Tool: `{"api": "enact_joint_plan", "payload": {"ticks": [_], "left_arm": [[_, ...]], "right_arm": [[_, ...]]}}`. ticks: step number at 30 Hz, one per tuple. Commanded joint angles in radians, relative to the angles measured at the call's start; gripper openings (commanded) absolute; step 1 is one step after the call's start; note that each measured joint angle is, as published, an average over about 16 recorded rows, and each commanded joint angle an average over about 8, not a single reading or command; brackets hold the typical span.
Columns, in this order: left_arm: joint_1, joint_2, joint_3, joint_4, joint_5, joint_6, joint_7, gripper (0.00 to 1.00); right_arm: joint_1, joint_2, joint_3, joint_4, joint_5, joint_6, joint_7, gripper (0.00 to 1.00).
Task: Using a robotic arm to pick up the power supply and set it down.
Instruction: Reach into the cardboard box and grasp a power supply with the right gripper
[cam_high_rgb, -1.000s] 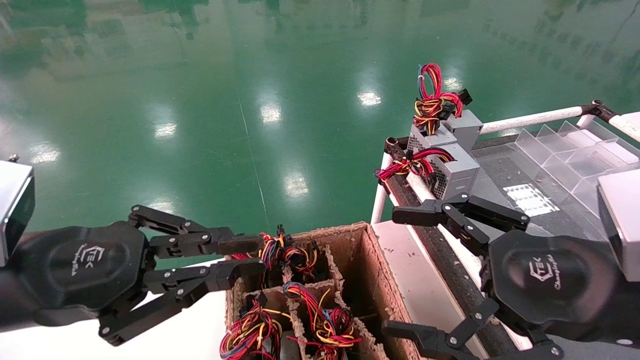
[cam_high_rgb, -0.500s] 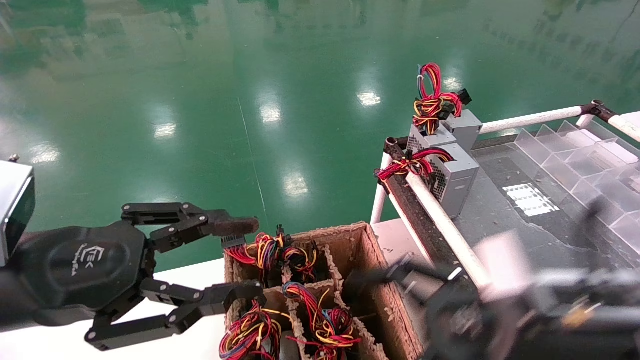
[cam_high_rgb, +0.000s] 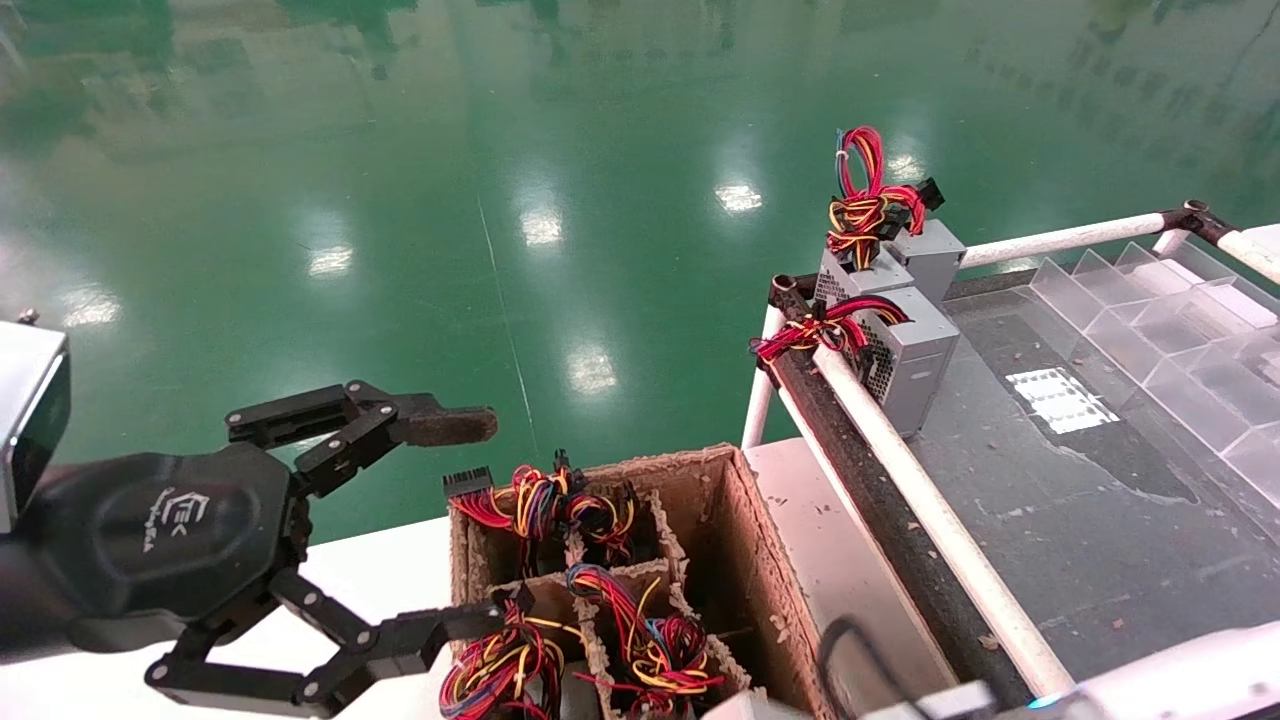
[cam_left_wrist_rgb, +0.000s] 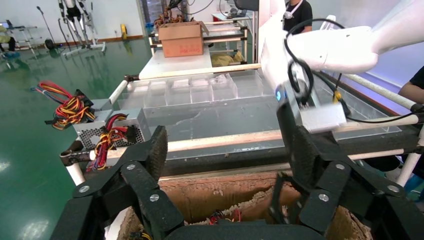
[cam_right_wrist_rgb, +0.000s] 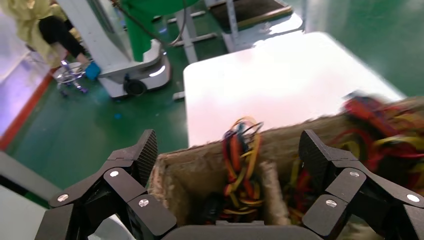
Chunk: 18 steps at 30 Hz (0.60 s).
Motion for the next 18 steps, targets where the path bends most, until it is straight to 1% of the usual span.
{"api": "enact_joint_plan", "payload": {"ticks": [1, 2, 3, 10, 18], "left_arm": [[0.0, 0.0, 0.0, 0.0, 0.0, 0.0, 0.0, 1.0], [0.0, 0.0, 0.0, 0.0, 0.0, 0.0, 0.0, 1.0], [0.0, 0.0, 0.0, 0.0, 0.0, 0.0, 0.0, 1.0], [0.0, 0.0, 0.0, 0.0, 0.0, 0.0, 0.0, 1.0], [0.0, 0.0, 0.0, 0.0, 0.0, 0.0, 0.0, 1.0]], "right_arm": [[-0.007, -0.017, -0.017, -0.002, -0.011, 0.001, -0.001, 0.06], [-0.011, -0.025, -0.023, -0.005, -0.016, 0.003, -0.002, 0.01], [-0.013, -0.031, -0.028, -0.007, -0.021, 0.005, -0.003, 0.0], [-0.025, -0.064, -0.051, -0.019, -0.064, 0.035, -0.017, 0.0], [-0.04, -0.075, -0.054, -0.013, -0.096, 0.077, -0.035, 0.0]]}}
